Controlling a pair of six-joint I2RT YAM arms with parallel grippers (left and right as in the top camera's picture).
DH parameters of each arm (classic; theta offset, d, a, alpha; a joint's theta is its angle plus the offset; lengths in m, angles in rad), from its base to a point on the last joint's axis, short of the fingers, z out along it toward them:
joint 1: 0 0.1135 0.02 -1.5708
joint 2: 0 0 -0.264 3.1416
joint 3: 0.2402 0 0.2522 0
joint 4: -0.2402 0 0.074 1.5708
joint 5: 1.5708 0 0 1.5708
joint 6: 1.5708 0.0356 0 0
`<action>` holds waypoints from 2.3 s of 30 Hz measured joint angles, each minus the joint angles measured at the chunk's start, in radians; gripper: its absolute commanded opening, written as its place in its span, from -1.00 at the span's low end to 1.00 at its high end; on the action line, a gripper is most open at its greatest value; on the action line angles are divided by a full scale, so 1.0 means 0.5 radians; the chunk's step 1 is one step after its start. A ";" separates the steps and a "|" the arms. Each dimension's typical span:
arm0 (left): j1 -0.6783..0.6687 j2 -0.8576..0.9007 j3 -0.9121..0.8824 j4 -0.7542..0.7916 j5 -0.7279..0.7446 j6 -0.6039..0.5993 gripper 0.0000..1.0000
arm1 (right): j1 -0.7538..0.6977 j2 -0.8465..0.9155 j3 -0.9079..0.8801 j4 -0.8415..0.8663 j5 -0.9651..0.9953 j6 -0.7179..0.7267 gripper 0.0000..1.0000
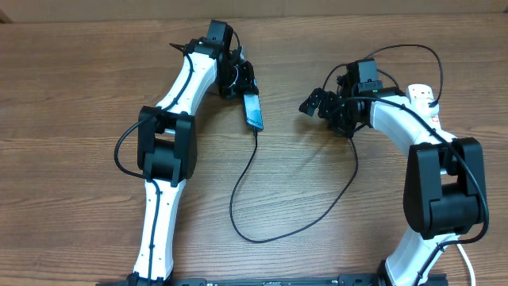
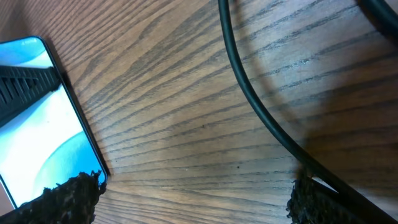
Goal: Plug charger to phone and switch on socket
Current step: 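Lower the cabled phone with the left gripper toward the table, then open the left gripper, set the phone flat, and lift away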
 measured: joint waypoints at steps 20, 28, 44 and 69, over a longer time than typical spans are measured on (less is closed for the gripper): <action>-0.079 0.000 0.019 0.027 -0.117 -0.007 -0.48 | 0.000 0.000 0.000 0.012 0.001 -0.014 1.00; -0.079 0.000 0.036 0.008 -0.122 -0.005 -0.37 | 0.000 0.000 0.000 0.013 0.002 -0.027 1.00; -0.079 -0.011 0.069 -0.067 -0.100 0.001 0.28 | 0.000 0.000 -0.001 0.012 0.002 -0.043 1.00; -0.088 -0.054 0.083 -0.185 -0.185 -0.001 0.99 | 0.000 0.000 -0.001 0.013 0.008 -0.044 1.00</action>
